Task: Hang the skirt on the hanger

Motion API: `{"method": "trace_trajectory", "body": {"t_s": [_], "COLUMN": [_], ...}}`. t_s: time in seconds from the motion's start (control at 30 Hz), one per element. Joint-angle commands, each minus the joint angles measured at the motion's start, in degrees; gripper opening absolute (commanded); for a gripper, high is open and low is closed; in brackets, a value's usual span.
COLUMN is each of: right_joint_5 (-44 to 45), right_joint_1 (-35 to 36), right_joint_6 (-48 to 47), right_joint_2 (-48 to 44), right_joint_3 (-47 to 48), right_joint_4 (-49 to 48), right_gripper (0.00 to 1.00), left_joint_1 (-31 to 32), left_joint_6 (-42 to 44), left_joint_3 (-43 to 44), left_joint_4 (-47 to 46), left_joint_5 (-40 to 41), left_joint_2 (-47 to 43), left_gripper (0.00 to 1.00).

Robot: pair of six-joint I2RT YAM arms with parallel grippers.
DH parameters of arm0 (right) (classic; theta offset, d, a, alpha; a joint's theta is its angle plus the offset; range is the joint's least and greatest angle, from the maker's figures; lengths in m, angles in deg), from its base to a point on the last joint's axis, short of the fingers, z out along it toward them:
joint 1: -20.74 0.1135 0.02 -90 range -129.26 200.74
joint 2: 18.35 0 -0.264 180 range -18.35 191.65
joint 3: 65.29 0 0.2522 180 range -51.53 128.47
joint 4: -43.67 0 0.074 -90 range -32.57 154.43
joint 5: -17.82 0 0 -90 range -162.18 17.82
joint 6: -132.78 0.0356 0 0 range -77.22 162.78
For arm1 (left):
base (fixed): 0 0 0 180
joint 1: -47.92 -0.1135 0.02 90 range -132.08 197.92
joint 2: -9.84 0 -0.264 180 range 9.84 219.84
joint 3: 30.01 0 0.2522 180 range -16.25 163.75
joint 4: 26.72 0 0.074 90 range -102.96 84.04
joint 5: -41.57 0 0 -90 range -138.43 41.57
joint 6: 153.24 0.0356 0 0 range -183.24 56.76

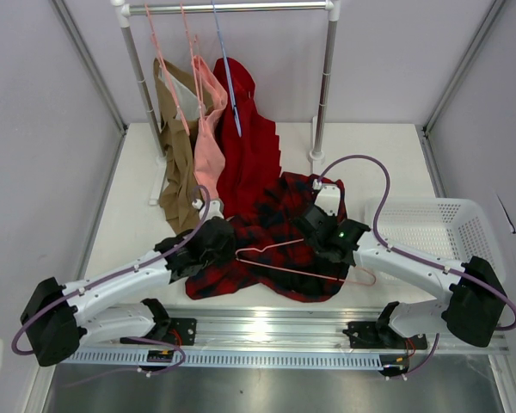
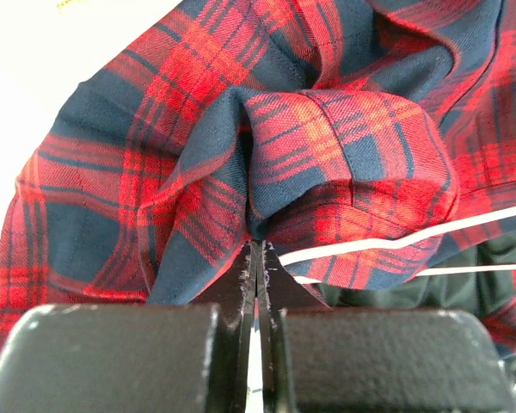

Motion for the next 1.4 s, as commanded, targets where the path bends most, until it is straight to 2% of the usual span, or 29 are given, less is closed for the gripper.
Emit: {"method": "trace_trajectory", "body": {"t_s": [0.0,0.5,0.83,1.37], "right_joint_5": [1.86,1.94,2.29,2.99], "right_joint_1": [0.42,0.42,0.51,3.67], "right_joint_6": [-0.88,-1.85,-2.99,-2.38], "right_joint_2": [-1.53,-0.39,1.55,4.09], "right_joint_3": [-0.25,2.21,6.42,11.43], "right_joint_4": [-1.08,-1.43,-1.43,-1.79], "right_gripper": [0.0,0.0,0.0,0.0], "left_joint_1": [-0.76,-0.93,-0.85,-0.85], "left_joint_6": [4.07,12.95,15.41,16.64], "left_joint_3": [3.13,9.19,11.48,16.23], "left_joint_4": [-3.17,-5.81,-4.67,0.08], "left_joint_5": [-0.85,-5.33,-9.73,-10.43], "left_joint_2": [1.47,6.13,7.1,7.54], "left_gripper": [0.0,0.0,0.0,0.0]}}
